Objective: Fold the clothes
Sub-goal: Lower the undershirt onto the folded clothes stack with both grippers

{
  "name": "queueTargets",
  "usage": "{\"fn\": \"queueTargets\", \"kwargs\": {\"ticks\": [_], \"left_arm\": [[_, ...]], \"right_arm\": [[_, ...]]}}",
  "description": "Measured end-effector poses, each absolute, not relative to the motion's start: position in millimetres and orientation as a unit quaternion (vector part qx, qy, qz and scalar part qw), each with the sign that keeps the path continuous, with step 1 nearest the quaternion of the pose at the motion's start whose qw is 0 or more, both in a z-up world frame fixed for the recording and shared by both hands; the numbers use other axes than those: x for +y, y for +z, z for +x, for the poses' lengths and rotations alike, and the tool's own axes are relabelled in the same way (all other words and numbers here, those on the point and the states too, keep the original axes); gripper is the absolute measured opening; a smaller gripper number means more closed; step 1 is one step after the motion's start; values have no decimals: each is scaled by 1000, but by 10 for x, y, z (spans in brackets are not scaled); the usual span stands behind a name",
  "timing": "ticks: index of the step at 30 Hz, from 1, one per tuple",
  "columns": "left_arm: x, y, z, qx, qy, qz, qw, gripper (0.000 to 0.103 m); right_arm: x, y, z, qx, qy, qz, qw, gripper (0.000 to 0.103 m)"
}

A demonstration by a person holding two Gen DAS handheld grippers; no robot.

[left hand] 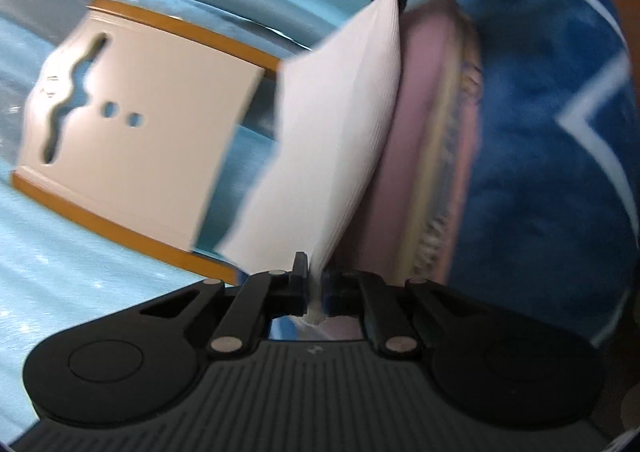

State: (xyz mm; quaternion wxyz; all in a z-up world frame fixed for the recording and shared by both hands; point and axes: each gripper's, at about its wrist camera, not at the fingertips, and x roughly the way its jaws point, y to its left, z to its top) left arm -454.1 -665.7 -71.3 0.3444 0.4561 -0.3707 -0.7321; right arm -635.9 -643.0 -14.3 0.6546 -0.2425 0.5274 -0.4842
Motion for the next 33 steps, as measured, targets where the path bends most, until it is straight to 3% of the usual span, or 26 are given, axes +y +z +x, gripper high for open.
{"fn": "queueTargets", "kwargs": {"ticks": [3, 6, 13, 19, 28, 33], "left_arm": [[-6634, -741, -4526, -369, -732, 453, 351, 6], [-6611, -728, -4499, -367, -732, 450, 356, 8], [-6609, -729, -4490, -359, -735, 449, 360, 7], [-6613, -713, -4487, -355, -737, 451, 358, 7], [-6606, -711, -4488, -352, -739, 451, 355, 7], [-6589, -712, -4485, -351, -741, 450, 355, 7]], "right_arm": [[-6392, -160, -6357, 521, -491, -239, 656, 8], [-6332, -154, -6368, 517, -496, -246, 653, 18], [-6286, -134, -6303, 514, -489, -263, 654, 23], [-6387, -136, -6242, 522, -479, -262, 655, 23], [-6409, -161, -6241, 527, -480, -245, 657, 11], [-6419, -153, -6239, 528, -482, -229, 660, 11]]}}
